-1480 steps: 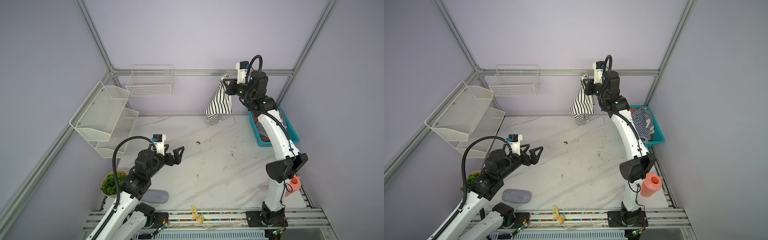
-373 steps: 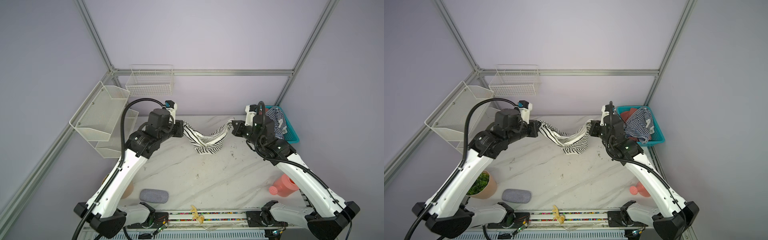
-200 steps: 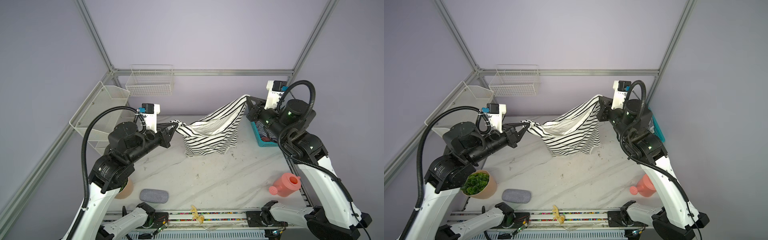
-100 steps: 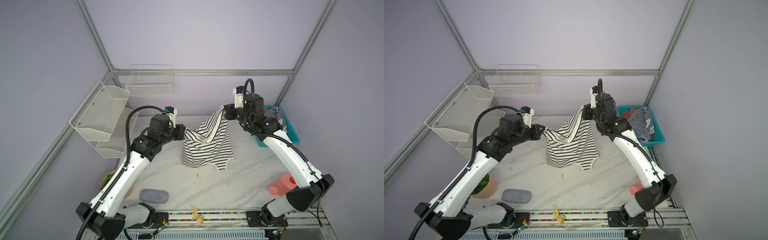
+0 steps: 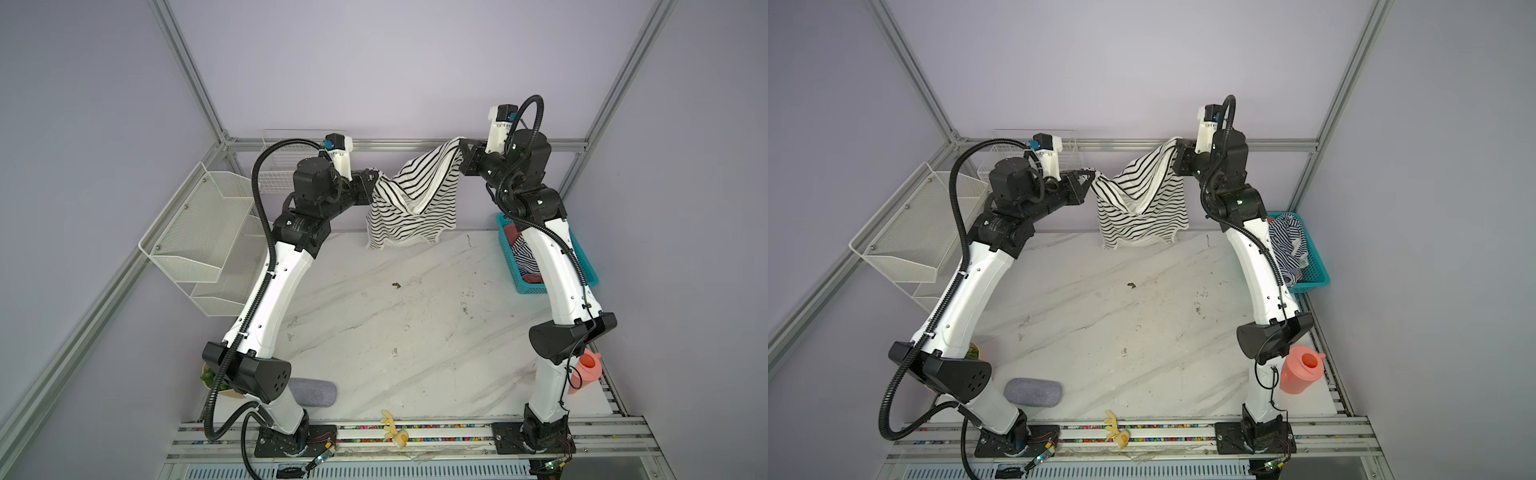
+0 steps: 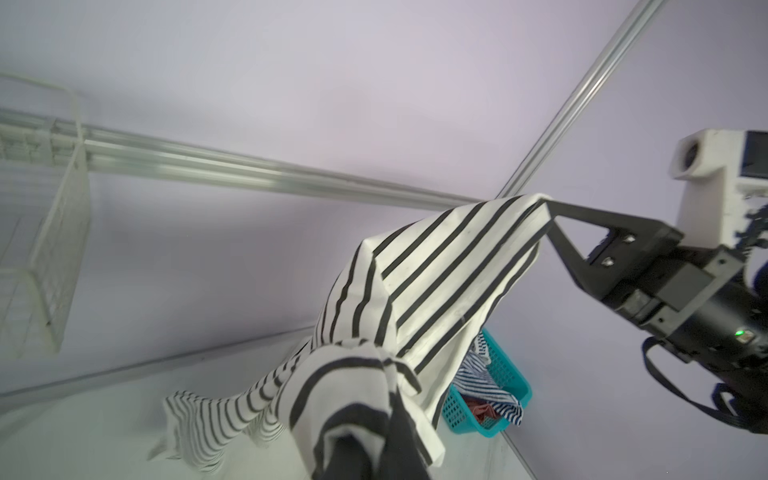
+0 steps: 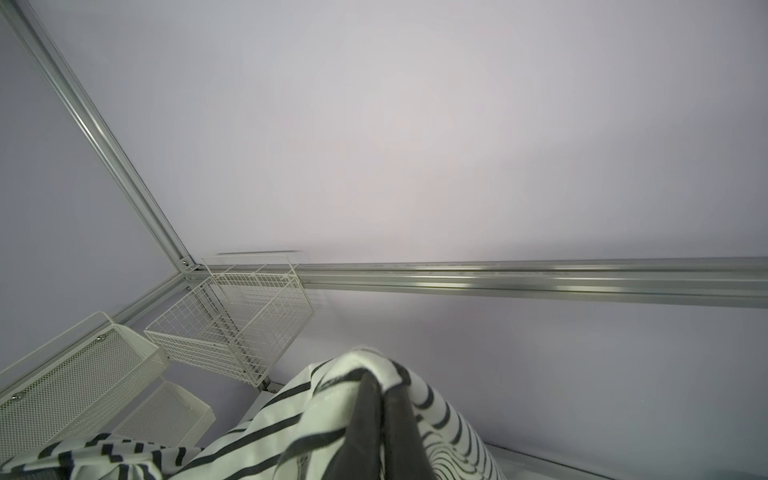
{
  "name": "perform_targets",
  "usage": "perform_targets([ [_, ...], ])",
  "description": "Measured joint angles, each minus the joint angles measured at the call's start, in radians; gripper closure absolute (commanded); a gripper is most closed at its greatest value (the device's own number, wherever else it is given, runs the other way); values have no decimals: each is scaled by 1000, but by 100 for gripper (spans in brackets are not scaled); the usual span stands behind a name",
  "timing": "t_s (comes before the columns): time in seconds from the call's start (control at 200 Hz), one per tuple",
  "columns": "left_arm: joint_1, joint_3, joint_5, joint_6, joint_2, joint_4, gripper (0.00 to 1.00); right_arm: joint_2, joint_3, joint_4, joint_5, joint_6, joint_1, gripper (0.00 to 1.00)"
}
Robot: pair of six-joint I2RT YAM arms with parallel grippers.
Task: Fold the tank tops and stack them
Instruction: 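Lay the top flat on the table, drawing both grippers toward the robot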
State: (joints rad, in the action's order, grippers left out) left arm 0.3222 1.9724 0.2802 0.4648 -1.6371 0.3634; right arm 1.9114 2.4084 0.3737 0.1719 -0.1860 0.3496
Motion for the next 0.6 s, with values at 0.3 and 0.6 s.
perform_targets([
  [0.3,35,-861,9,48,336,-306,100,-484,-1034,-234,90,-49,5,100],
  [0.6,142,-1405,-112,186,668,-206,100,-639,-1525,-200,139,-163,121,100],
])
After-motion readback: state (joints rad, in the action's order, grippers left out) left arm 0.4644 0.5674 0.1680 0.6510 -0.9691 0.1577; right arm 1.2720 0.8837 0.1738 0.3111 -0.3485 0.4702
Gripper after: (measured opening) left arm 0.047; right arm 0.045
